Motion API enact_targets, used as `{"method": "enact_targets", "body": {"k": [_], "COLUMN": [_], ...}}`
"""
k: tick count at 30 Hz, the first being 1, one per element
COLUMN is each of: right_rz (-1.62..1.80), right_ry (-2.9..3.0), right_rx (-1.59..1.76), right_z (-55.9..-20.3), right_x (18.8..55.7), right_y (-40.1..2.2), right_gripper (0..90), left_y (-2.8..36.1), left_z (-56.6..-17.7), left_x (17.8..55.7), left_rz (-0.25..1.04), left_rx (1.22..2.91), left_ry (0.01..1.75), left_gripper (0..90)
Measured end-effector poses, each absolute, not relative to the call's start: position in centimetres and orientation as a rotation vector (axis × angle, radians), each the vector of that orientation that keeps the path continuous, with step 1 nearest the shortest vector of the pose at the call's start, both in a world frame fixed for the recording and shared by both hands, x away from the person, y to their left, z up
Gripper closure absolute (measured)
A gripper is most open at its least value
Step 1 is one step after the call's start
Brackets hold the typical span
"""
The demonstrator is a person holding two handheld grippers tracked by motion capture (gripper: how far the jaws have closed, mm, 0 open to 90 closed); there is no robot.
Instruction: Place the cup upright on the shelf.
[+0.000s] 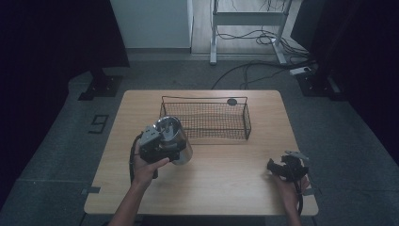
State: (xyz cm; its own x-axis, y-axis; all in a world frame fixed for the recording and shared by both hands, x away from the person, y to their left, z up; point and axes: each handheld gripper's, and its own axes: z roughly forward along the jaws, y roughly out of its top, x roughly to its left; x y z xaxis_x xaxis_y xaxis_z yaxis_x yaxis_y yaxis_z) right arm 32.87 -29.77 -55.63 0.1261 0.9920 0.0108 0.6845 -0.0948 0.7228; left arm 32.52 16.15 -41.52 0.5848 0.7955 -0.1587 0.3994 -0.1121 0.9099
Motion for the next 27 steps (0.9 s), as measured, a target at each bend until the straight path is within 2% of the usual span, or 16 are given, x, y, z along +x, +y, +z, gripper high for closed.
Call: {"method": "enact_targets", "body": {"k": [27], "right_rz": [0.703], "right_ry": [1.612], "right_rx": [1.842], "right_z": [-55.6], "right_x": [32.9], "right_y": [-29.8], "right_gripper": [5.1], "left_y": [15.2], "left_z": [-40.3], "left_x": [34.3], "left_rz": [0.468], "left_rx": [1.746], "left_ry": [0.996], "left_gripper": [3.9]}}
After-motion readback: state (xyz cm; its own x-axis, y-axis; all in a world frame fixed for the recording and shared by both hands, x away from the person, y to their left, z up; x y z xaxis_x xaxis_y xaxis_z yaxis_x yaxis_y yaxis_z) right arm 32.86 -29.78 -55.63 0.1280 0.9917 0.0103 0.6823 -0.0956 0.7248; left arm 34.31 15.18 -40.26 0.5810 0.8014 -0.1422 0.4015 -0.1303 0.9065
